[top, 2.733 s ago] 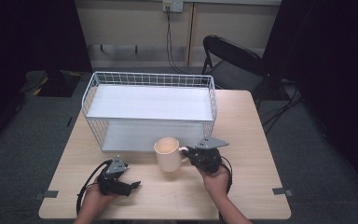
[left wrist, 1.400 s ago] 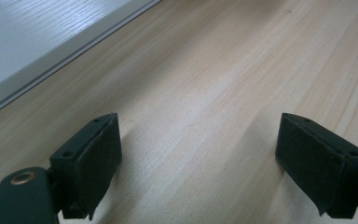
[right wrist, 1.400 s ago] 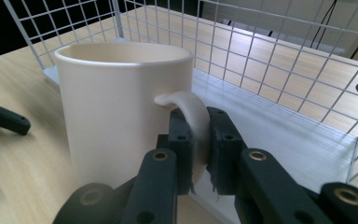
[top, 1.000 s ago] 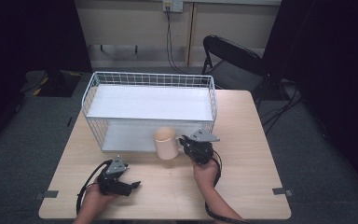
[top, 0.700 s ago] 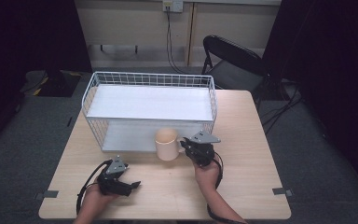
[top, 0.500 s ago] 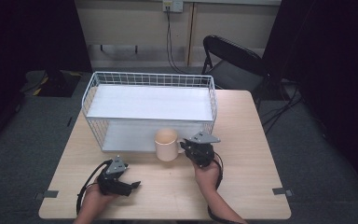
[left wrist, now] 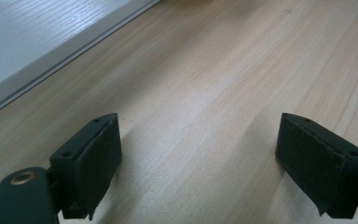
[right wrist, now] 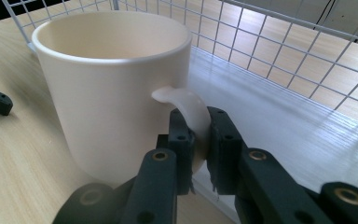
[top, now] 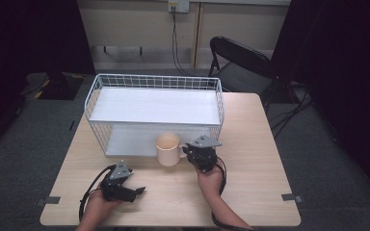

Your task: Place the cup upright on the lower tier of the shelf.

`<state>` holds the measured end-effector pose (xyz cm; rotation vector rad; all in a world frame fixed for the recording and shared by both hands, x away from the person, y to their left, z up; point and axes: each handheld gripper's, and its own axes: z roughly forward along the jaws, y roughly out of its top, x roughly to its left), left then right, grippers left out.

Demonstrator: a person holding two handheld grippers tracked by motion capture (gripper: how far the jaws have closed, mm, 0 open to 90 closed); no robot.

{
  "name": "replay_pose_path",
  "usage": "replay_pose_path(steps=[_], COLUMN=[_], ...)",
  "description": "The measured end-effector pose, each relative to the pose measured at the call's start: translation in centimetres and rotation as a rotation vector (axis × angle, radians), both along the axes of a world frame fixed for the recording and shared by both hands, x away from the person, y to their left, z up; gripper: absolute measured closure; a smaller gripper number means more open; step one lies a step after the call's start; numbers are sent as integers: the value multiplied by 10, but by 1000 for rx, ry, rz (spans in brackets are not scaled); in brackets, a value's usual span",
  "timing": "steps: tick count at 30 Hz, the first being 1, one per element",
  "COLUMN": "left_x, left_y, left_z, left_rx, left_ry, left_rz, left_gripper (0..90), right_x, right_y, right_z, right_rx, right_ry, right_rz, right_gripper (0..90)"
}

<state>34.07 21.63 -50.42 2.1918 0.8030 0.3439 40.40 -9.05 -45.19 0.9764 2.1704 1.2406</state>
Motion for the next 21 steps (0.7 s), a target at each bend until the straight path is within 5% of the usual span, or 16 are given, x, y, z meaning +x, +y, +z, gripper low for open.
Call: replay_pose_path(steps=[21], left_x=[0], left_y=[0], left_z=[0], left_rx=[0], left_ry=[0], left_rz=[0], left_gripper=[140], right_x=[5], right_y=[-1], right_z=[-4], right_rx=[-21], right_ry=[0], right_rz=[-25], right_gripper=[815])
